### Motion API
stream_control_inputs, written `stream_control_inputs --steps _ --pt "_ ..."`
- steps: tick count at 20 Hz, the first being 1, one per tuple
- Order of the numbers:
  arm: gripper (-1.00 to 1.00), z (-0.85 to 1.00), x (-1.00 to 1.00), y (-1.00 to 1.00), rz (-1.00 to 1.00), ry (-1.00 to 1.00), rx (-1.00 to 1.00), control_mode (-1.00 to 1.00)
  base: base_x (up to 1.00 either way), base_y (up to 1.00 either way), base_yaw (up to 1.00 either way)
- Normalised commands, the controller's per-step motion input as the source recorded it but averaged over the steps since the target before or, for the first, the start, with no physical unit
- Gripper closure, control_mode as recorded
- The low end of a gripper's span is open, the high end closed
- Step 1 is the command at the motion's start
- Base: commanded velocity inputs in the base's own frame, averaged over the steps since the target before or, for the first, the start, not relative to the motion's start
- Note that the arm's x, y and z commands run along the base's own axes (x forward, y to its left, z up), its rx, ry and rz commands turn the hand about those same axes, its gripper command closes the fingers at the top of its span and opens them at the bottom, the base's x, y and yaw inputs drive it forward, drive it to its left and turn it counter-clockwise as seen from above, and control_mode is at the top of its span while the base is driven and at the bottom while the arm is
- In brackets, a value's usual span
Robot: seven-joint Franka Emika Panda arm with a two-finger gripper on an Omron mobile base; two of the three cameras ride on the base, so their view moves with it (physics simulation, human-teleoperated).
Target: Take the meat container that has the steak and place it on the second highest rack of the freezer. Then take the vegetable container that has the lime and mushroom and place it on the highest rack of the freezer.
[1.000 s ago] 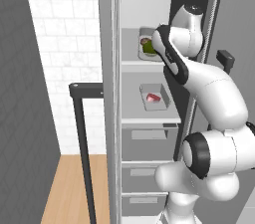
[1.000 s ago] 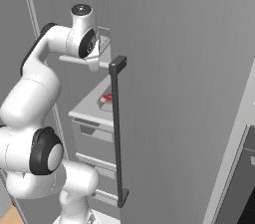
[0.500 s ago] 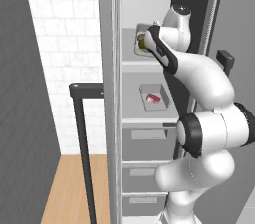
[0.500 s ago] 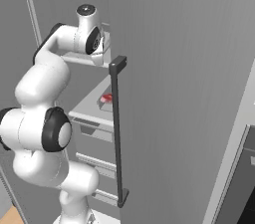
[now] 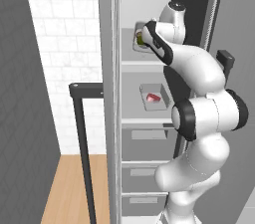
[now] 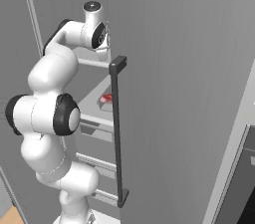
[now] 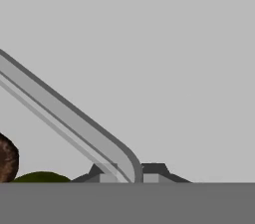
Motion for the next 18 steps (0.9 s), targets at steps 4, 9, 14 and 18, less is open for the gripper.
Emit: stream_control_inputs --steps 4,9,14,18 --pt "1.0 -0.12 0.13 0.01 -0.02 -0.03 0.0 -1.0 0.0 0.0 0.0" --pt "-1.0 0.0 0.0 0.0 0.0 0.0 0.0 -1.0 0.0 0.0 0.0" --pt "-1.0 0.0 0.0 0.0 0.0 0.0 0.0 -1.0 0.0 0.0 0.0" --pt "-1.0 0.0 0.0 0.0 0.0 0.0 0.0 -1.0 0.0 0.0 0.0"
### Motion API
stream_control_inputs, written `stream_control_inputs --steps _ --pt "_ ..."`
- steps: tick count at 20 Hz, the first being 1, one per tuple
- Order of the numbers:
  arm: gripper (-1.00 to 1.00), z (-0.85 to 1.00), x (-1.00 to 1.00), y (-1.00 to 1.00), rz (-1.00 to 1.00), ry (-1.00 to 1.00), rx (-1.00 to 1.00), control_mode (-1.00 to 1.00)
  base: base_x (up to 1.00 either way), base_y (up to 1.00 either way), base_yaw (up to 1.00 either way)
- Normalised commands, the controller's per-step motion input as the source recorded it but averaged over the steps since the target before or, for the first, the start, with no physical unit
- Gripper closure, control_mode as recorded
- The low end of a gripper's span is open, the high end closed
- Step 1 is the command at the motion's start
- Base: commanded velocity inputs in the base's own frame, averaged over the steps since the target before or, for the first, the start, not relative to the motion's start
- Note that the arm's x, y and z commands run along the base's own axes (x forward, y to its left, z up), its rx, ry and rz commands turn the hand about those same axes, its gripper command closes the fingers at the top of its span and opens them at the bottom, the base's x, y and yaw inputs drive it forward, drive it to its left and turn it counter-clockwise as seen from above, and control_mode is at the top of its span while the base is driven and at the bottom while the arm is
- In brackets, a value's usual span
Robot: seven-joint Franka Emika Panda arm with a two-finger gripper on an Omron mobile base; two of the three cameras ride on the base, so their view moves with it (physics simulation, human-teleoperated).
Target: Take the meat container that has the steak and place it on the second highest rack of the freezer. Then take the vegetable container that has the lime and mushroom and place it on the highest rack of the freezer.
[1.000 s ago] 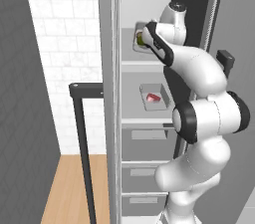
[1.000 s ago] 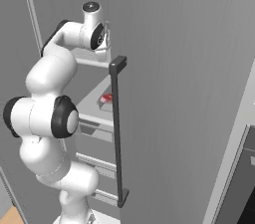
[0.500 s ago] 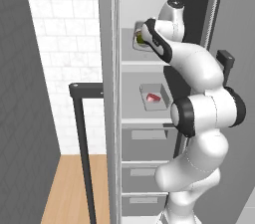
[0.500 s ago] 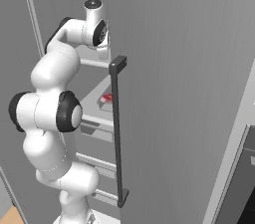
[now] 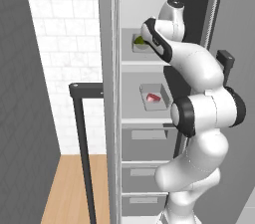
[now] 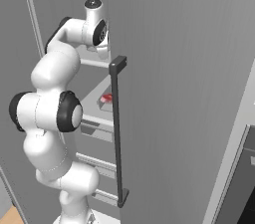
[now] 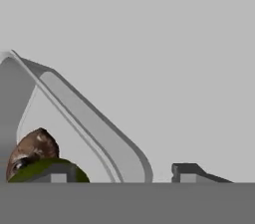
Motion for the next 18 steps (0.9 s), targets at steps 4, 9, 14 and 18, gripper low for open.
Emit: stream_control_inputs --steps 4,9,14,18 --pt "-1.0 0.05 -0.7 -0.02 0.0 -0.17 0.0 -1.0 0.0 0.0 0.0" --pt "-1.0 0.19 -1.0 0.01 -0.09 -0.07 0.0 -1.0 0.0 0.0 0.0" --pt "-1.0 0.47 -1.0 0.0 -0.15 -0.01 0.0 -1.0 0.0 0.0 0.0" --pt "-1.0 0.15 -1.0 0.0 -0.12 0.0 0.0 -1.0 0.0 0.0 0.0"
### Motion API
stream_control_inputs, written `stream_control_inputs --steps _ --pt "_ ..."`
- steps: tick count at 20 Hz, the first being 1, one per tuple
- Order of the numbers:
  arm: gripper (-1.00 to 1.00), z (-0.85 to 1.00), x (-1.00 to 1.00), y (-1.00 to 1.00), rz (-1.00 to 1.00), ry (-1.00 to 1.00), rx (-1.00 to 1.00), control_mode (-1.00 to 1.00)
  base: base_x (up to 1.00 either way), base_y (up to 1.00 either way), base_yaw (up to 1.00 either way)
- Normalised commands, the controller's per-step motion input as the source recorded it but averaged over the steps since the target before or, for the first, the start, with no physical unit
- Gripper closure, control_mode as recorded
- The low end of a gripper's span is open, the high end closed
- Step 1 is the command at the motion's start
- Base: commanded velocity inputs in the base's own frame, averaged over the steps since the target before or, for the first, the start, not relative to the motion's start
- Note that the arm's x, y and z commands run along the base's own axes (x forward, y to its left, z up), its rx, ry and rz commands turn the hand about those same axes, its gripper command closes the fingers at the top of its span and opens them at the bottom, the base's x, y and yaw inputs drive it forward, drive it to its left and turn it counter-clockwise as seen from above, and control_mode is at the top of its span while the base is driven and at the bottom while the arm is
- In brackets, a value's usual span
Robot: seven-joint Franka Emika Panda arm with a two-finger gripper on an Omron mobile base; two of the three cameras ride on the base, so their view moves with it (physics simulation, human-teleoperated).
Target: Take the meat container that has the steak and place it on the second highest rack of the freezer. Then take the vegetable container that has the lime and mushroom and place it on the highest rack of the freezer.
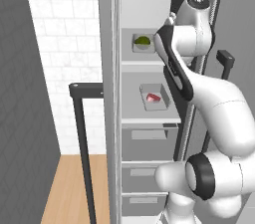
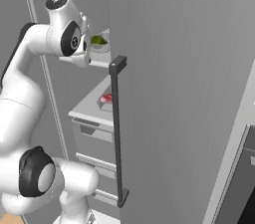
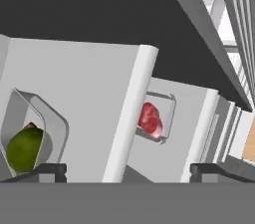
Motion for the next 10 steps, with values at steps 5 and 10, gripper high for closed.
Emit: stream_control_inputs --steps 5,10 --pt "-1.0 0.09 -1.0 0.0 -0.06 0.0 0.0 -1.0 0.0 0.0 0.0" --pt "-1.0 0.0 -1.0 -0.01 0.0 0.05 0.0 -1.0 0.0 0.0 0.0"
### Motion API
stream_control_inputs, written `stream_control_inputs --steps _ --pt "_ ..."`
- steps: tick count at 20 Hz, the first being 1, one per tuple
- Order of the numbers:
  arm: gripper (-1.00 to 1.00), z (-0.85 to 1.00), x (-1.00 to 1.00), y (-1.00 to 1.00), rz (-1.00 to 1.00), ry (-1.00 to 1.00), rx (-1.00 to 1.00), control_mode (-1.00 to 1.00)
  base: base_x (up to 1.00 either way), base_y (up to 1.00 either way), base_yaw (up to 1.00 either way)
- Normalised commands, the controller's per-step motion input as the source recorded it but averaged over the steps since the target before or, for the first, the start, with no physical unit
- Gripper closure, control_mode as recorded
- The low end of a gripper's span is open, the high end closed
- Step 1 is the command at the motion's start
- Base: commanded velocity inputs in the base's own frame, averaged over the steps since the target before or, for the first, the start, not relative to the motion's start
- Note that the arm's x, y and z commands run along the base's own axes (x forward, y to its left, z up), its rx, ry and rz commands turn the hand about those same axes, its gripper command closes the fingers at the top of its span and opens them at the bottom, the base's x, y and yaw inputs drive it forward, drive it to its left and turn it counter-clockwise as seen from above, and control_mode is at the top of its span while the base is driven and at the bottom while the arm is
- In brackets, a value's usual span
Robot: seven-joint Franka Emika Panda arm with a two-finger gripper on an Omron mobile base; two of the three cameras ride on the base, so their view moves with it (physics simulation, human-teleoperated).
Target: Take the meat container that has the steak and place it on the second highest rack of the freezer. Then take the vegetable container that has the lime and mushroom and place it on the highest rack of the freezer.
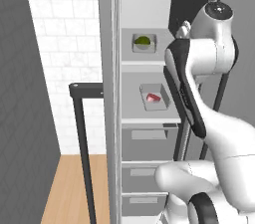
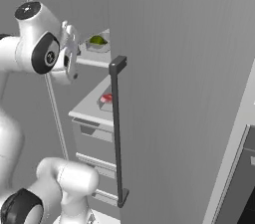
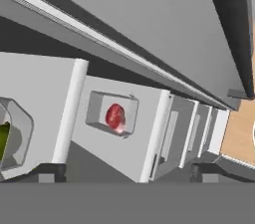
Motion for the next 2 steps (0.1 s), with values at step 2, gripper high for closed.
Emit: stream_control_inputs --steps 2 --pt "-1.0 0.0 -0.79 0.0 0.02 0.21 0.0 -1.0 0.0 0.0 0.0"
